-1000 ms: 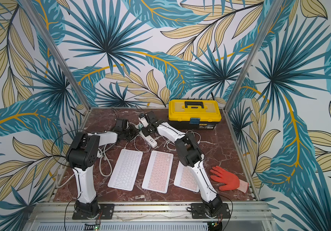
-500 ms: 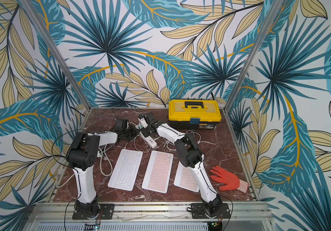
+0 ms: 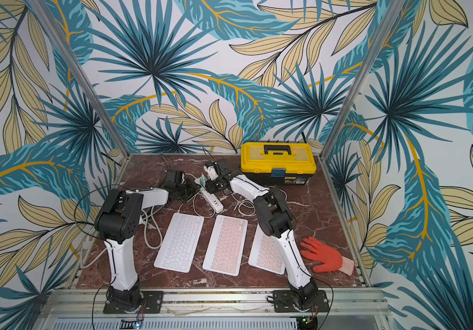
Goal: Unplug the wireless keyboard
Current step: Remove the plug from the socket.
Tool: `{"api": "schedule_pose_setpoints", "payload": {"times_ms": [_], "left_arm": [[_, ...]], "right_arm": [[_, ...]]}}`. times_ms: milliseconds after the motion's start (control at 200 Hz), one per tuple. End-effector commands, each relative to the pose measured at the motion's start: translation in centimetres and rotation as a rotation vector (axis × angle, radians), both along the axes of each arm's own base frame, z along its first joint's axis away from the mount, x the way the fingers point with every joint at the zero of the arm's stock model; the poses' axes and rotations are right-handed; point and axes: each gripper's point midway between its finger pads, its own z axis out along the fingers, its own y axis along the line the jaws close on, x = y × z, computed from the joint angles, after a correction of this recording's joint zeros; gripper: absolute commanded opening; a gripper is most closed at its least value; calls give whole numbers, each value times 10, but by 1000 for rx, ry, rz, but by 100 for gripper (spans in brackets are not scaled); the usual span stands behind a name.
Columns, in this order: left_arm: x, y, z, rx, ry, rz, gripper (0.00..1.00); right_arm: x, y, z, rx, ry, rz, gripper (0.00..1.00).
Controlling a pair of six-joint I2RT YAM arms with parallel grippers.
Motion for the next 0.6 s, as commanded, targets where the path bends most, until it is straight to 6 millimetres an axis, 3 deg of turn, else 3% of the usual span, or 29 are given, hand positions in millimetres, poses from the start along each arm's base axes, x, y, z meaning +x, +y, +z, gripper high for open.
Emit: {"api": "schedule_pose_setpoints", "payload": {"times_ms": [0,180,340,451,591], "left_arm": [[-74,14,-97,121,358,-13,21],[-74,13,-97,120,359,-14,21],[-74,13,-98,118,364,-7,21],[-74,13,-97,121,359,-13,21],[-74,10,-96,130,348,-27,21]], "right_arm": [[-24,41,90,16,-222,157,26],[-36,52,87,-117,-352,230,26],[-54,70,99,-57,-457,317,26],[-55,69,100,-28,-455,299,26],[-48,66,100,62,-317,258,26]]}}
